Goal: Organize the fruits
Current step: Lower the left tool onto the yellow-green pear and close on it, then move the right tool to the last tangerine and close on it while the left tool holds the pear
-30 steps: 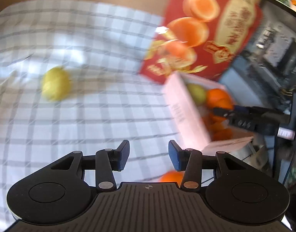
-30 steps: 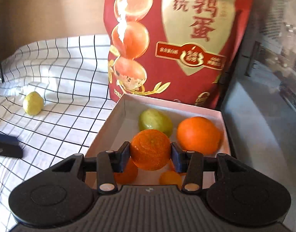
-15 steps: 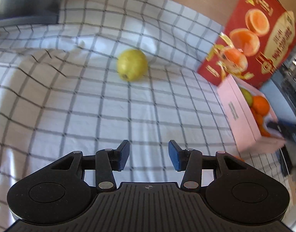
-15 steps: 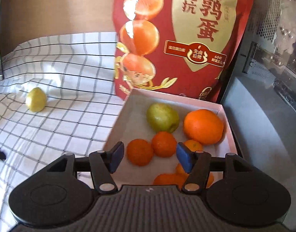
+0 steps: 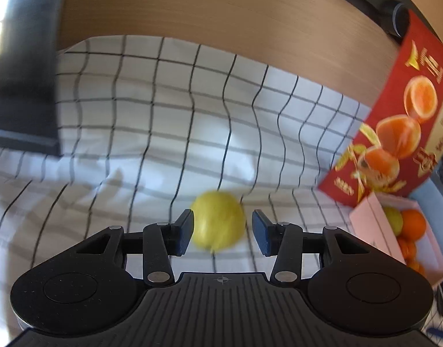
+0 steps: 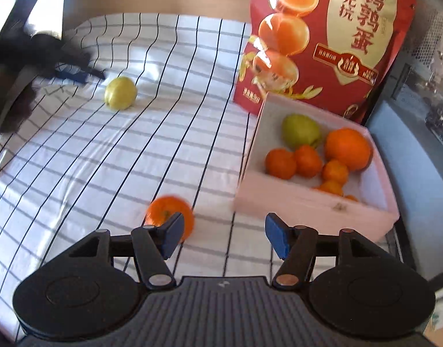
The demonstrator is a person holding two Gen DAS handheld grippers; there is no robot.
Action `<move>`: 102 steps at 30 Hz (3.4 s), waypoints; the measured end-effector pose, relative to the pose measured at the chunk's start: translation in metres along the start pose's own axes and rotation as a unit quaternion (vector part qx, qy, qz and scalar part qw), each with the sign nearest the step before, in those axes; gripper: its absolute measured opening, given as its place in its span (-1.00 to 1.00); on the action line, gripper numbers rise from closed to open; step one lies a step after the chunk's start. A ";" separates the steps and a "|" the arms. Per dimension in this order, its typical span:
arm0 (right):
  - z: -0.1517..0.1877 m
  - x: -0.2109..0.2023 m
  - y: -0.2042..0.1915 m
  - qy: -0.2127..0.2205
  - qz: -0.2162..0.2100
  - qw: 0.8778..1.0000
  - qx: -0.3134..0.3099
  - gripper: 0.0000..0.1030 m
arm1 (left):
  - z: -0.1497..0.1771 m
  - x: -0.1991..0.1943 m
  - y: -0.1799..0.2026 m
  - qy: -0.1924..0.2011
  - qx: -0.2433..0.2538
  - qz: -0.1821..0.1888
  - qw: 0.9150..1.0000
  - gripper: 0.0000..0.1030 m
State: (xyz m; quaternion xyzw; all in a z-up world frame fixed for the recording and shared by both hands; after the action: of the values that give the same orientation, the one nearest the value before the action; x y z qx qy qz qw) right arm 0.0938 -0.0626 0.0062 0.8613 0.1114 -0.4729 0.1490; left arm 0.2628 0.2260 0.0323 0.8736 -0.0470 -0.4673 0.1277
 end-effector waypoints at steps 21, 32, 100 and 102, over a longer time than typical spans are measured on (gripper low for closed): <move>0.035 0.004 0.013 -0.034 0.009 0.998 0.049 0.21 | -0.017 0.057 0.014 -0.091 0.109 -0.079 0.987 0.24; 0.044 0.003 0.019 -0.037 0.008 0.997 0.065 0.21 | -0.006 0.065 -0.005 -0.091 0.069 -0.073 0.991 0.28; -0.018 0.051 -0.044 -0.036 -0.101 0.994 0.029 0.06 | 0.190 -0.040 0.068 -0.124 0.072 0.043 0.989 0.29; -0.015 0.049 -0.044 -0.037 -0.098 0.994 0.018 -0.06 | 0.190 -0.039 0.069 -0.122 0.074 0.040 0.989 0.29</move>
State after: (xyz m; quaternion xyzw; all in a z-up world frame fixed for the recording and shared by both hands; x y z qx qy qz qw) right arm 0.1175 -0.0139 -0.0344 0.8309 0.1808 -0.5183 0.0907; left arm 0.0864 0.1334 -0.0183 0.8142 -0.1320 -0.5604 0.0744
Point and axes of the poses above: each gripper's, at about its wrist camera, not at the fingertips, and x roughly the way its jaws point, y to its right, z to its underside, the point moved 7 cm from there along x, roughly the way its jaws point, and after that the axes turned 14 degrees about -y, right-handed, at the moved point
